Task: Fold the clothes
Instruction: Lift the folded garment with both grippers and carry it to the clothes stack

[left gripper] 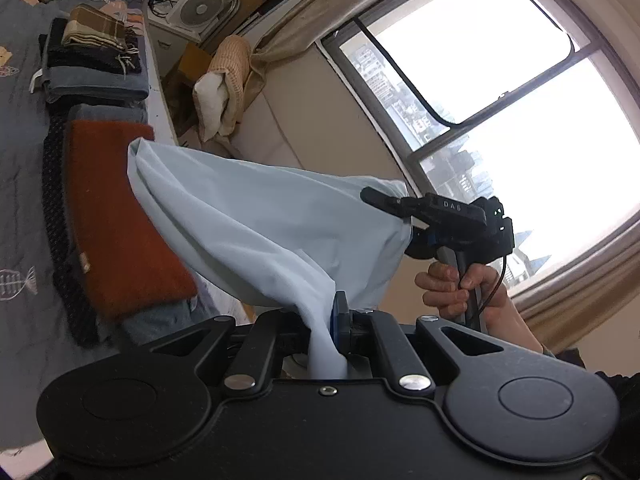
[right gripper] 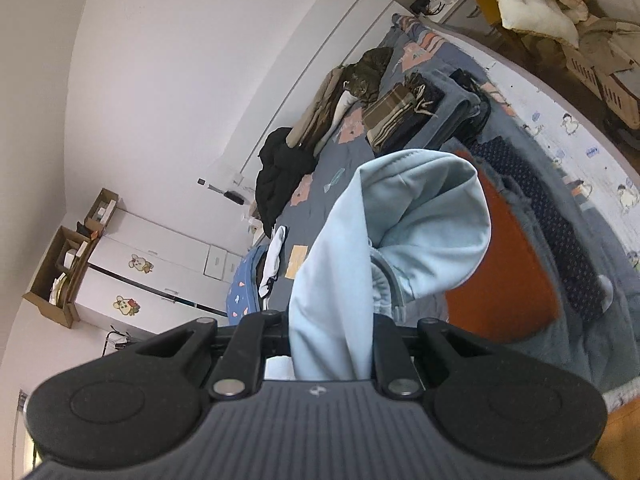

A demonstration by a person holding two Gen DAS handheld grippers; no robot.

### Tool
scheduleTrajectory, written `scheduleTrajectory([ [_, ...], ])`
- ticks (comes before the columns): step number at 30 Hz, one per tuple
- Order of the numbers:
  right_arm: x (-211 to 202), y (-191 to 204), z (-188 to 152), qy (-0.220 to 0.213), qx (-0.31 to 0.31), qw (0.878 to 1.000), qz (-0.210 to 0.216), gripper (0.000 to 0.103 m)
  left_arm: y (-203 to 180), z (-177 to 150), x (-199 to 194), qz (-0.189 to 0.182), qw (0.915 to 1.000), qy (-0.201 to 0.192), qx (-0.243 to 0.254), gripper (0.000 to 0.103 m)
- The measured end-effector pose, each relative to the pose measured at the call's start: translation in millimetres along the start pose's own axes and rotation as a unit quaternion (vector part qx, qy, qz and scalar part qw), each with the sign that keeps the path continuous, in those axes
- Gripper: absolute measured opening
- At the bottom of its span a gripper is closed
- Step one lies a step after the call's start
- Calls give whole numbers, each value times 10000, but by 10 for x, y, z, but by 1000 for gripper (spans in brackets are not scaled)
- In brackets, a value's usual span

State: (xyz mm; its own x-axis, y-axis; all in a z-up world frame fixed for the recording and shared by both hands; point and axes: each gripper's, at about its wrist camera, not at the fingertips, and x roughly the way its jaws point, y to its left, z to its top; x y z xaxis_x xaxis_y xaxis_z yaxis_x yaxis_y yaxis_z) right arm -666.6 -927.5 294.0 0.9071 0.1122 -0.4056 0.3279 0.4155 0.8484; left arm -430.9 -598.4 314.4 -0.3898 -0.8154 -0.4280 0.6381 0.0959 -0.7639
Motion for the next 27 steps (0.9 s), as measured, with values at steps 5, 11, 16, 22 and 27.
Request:
scheduleTrajectory([
  [5, 2, -207, 287, 9, 41, 9999, -110, 14, 103, 149, 317, -88, 9999, -64, -25, 6],
  [11, 76, -375, 675, 114, -1, 9998, -166, 14, 134, 346, 650, -41, 9999, -134, -97, 6],
  [16, 89, -565, 1041, 318, 14, 9995, -25, 14, -1, 429, 936, 136, 9986, -418, -304, 6],
  [22, 130, -771, 1577, 900, -186, 9954, 285, 14, -354, 385, 1280, 691, 9906, -1041, -566, 6],
  [27, 164, -855, 1938, 1417, -441, 9873, 564, 14, -665, 312, 1534, 1032, 9790, -1562, -814, 6],
])
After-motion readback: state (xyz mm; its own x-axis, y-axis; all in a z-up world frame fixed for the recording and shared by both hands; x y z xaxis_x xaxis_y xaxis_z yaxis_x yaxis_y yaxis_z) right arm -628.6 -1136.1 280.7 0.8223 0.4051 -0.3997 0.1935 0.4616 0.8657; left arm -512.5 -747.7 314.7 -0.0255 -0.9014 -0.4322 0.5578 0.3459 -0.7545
